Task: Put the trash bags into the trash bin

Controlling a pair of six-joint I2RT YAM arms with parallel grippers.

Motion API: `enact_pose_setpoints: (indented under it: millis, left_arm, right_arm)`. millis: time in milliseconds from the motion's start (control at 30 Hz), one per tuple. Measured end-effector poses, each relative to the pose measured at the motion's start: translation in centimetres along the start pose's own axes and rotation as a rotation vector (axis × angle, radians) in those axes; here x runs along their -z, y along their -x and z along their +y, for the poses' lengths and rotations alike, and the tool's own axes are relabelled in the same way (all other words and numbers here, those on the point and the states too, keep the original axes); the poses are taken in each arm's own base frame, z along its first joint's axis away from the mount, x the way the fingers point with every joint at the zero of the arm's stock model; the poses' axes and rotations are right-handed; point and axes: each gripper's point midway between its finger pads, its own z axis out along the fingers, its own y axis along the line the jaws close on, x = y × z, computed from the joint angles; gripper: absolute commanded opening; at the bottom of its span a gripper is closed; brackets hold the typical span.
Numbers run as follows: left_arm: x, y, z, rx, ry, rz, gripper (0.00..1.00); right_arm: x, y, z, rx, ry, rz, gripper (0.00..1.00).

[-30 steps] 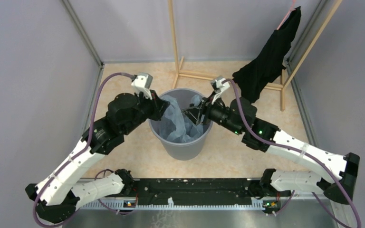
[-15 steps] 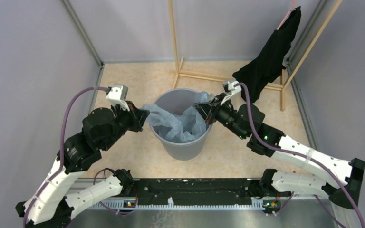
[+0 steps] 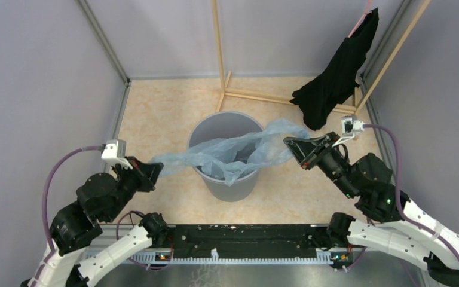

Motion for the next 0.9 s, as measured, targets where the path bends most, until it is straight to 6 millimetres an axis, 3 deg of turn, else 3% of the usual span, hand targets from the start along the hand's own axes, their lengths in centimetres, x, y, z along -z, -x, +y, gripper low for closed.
enact_pose_setpoints:
  millis: [67,267,500,600,733,800,900]
  left_arm:
    - [0.1,-1.0,0.3,0.021,-0.01,0.011,0.0]
    - [-0.2,-3.8,0.6,0.076,-0.034,0.062,0.04]
    - [-0.8,-5.4,-0.4,0.117,-0.087,0.105,0.0]
    - [-2.1,-6.6,-0.4,0.122,-0.045,0.158,0.0]
    - [-4.9,-10.4,0.8,0.114,0.056,0.255,0.0]
    - [-6.2,-12.0,1.4,0.109,0.092,0.279,0.0]
    - [-7.8,-12.8,1.2,0.11,0.1,0.275,0.0]
  right_arm:
    - [0.1,-1.3,-0.9,-0.004,-0.025,0.028,0.16]
    - [-0.1,-6.2,-3.7,0.027,-0.11,0.165,0.19]
    - [-0.1,-9.0,-6.3,0.097,-0.217,0.262,0.19]
    - [-0.2,-10.6,-7.6,0.137,-0.269,0.322,0.21]
    - [-0.2,-12.4,-9.1,0.18,-0.329,0.387,0.26]
    - [-0.4,-12.8,-9.6,0.193,-0.346,0.401,0.27]
    - [-0.9,-12.7,-10.2,0.206,-0.374,0.415,0.28]
